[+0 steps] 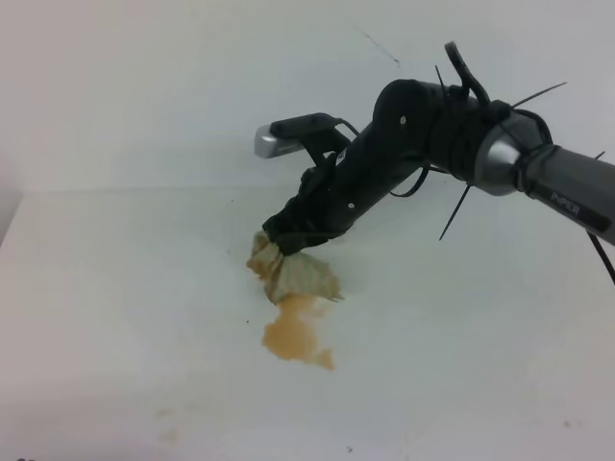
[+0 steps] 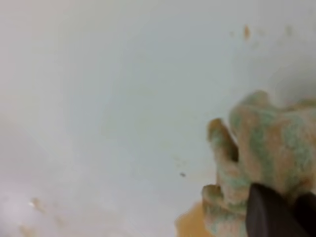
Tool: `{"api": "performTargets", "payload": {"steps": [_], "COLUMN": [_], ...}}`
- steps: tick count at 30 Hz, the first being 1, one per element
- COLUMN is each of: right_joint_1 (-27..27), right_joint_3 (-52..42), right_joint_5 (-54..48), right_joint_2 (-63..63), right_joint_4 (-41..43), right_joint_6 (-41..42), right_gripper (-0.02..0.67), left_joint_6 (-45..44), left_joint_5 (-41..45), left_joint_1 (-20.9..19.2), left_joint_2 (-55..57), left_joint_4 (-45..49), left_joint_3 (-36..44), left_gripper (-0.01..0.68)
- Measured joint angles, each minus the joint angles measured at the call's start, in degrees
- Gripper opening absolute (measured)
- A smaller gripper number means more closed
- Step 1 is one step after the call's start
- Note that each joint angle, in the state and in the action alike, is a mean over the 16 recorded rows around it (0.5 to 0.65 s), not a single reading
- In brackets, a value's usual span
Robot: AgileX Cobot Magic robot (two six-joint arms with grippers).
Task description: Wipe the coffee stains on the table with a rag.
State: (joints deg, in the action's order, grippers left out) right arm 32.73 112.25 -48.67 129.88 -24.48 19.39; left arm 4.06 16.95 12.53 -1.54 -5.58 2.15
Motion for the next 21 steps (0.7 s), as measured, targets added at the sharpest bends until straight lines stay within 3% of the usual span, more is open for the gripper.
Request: {"api": "performTargets", "payload": {"steps": [21], "right_joint_1": [2.5], "right_joint_3": [1.2], "right_joint_5": [-11.5], "right_joint_2": [5.2], "right_joint_4": [1.0], "right_joint_6": [2.2], "right_gripper": [-0.002], "left_joint_6": [0.0], "left_joint_5": [0.0], "left_joint_1": [0.0], "left_joint_2": [0.0], "left_joint_4": [0.0], "left_joint_3": [0.0], "left_gripper": [0.001]}}
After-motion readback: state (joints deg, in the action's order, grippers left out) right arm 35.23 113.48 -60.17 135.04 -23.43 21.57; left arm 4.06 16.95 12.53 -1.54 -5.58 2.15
